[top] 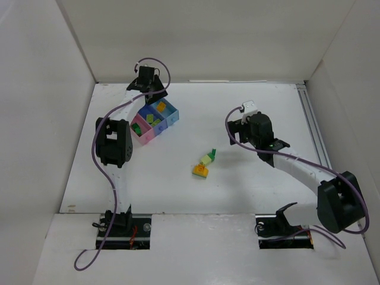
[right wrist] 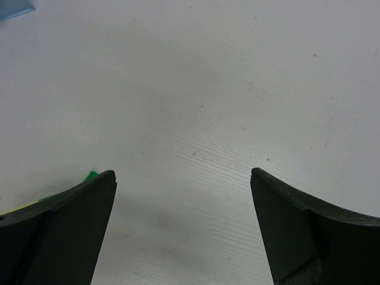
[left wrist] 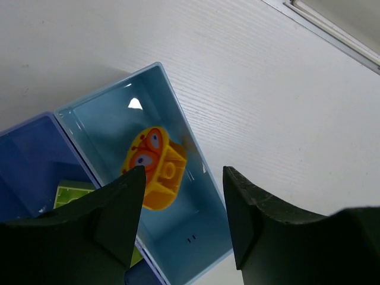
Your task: Sort the legos into containers by color
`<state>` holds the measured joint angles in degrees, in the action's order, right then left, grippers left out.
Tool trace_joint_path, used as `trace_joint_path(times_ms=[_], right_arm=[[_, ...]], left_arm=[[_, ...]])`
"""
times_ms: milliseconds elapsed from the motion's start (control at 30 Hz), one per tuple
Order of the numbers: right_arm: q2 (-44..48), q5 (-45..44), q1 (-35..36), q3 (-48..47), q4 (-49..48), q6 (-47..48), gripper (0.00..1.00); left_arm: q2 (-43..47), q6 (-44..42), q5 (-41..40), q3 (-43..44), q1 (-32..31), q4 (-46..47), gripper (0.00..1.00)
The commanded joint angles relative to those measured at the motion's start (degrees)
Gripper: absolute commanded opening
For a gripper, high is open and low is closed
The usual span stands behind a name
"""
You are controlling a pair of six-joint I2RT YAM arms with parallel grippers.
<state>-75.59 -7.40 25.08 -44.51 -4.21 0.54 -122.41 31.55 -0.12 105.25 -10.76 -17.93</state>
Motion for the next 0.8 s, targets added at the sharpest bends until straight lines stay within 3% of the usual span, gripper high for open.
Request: trace_joint_path(times_ms=[0, 67, 300, 433, 533, 633, 767], right_arm=[[2.90, 2.48, 0.14, -0.40, -0.80, 1.30, 0.99], [3.61, 2.48, 1.01, -0.40, 0.95, 1.31, 0.99], [-0.25, -0.68, 7.34, -5.67, 12.37, -8.79, 0.99], [-3.85, -9.45, 13.05, -11.71, 20.89, -16.34, 0.99], [-6.58, -14.82, 14.29, -14.72, 28.54, -24.33, 0.99], [-8.25, -11.87, 14.29, -15.34, 28.82, -31.01, 0.99], [-9.49, -8.25, 15.43, -12.97, 23.29, -38.84, 0.99]], left_arm=[[4.89, -1.31, 1.61, 0.57, 0.13, -0.08, 0.51], [7.09, -1.93, 1.61, -0.13, -0.57, -0.61, 0.51], [19.30, -2.55, -1.72, -9.96, -4.61, 0.96, 0.79], [29.58, 1.57, -2.25, -23.73, -5.93, 4.66, 0.84], [38.28, 4.65, -4.97, -31.66, -10.83, 5.89, 0.86], [45.82, 8.96, -9.96, -40.20, -15.67, 5.46, 0.91], [53.05, 11.25, -8.16, -45.13, -20.25, 3.26, 0.94]])
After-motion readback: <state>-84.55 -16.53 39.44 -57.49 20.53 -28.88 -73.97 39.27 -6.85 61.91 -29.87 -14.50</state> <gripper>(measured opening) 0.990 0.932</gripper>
